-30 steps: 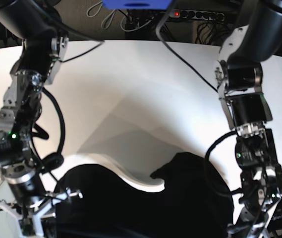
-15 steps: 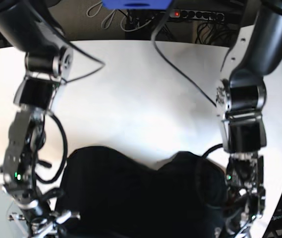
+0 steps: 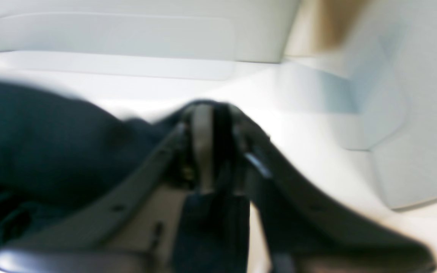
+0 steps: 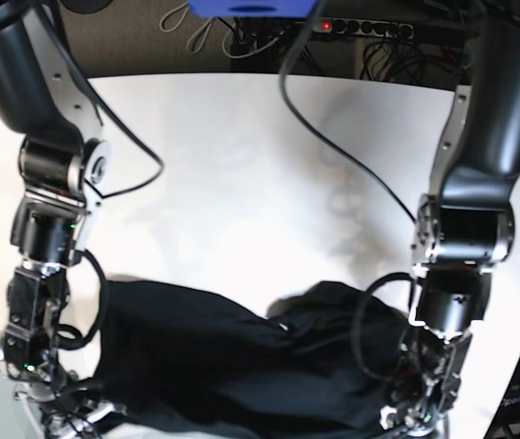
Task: Layout the t-shirt on the table in an organized manner, then fold the t-shirt properly
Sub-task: 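Lift the shirt high with both grippers and shake it out, then lower the shirt onto the table with both grippers and release the right gripper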
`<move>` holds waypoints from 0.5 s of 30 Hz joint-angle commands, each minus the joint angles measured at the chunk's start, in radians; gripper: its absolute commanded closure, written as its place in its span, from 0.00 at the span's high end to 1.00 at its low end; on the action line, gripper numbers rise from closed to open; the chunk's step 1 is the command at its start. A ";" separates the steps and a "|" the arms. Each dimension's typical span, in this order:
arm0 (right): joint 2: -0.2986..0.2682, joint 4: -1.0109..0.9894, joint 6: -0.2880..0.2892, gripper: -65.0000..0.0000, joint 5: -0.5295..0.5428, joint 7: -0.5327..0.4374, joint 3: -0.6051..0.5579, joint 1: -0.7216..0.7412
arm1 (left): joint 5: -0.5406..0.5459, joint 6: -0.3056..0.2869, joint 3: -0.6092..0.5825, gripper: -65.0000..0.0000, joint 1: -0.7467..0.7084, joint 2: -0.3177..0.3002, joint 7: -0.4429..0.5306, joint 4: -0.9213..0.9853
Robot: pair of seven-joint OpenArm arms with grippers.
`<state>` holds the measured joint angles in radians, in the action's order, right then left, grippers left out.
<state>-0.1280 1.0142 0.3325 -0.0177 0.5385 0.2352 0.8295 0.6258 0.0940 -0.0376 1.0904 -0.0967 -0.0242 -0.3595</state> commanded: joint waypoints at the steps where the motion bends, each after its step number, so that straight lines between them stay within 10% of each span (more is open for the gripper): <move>1: -0.006 0.019 -0.005 0.24 0.017 -0.033 -0.001 0.038 | -0.002 -0.009 -0.005 0.32 0.053 -0.016 0.025 -0.028; 7: -0.026 0.025 -0.005 0.53 0.019 -0.027 0.006 -0.035 | -0.001 -0.006 0.002 0.45 -0.040 -0.059 -0.058 -0.184; 15: -0.026 0.288 -0.005 0.63 0.023 -0.025 0.005 -0.267 | -0.004 -0.003 0.005 0.44 -0.413 -0.114 -0.170 -0.608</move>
<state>-0.1471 1.2858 0.3191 -0.0036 0.5392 0.2420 0.5251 0.6212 0.0967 -0.0349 0.6437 -0.2096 -0.2066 -0.9539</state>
